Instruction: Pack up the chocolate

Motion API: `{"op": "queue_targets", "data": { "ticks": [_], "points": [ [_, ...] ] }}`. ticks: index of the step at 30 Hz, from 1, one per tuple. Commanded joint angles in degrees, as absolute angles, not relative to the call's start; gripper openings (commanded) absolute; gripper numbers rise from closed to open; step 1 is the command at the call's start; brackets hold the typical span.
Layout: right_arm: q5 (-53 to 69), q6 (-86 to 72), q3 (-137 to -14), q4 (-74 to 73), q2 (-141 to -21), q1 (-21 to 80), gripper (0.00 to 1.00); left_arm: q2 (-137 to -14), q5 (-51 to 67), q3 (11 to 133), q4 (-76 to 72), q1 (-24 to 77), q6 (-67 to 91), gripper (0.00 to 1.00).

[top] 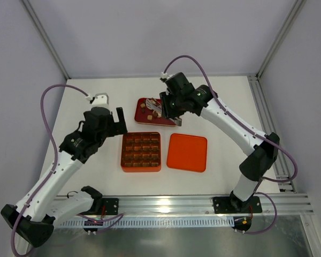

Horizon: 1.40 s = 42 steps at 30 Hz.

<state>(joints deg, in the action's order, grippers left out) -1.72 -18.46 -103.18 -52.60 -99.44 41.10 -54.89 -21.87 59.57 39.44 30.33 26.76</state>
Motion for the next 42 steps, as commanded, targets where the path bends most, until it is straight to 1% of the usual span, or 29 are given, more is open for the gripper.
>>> {"op": "queue_targets", "data": {
  "ticks": [1, 8, 17, 28, 42],
  "points": [
    [-1.67, -20.47, -101.61, -52.03, -95.55, 44.03, 0.39, -55.02, -26.19, 64.77, 40.16, 29.88, 25.93, 1.0],
    [-3.07, -22.94, -99.76, -50.54, -95.71, 51.32, 0.39, -55.99, -27.51, 71.97, 42.98, 29.18, 25.93, 1.0],
    [-5.27, -24.17, -100.9, -49.31, -99.75, 57.82, 0.39, -55.2, -27.95, 75.15, 45.52, 29.0, 25.58, 1.0],
    [-5.62, -24.08, -102.13, -47.81, -104.59, 59.15, 0.39, -54.67, -28.04, 74.71, 45.53, 28.92, 24.87, 1.0],
    [-5.71, -24.17, -102.48, -46.76, -106.61, 60.2, 0.4, -53.88, -27.86, 72.95, 45.53, 28.92, 24.78, 1.0]
  ]
}}
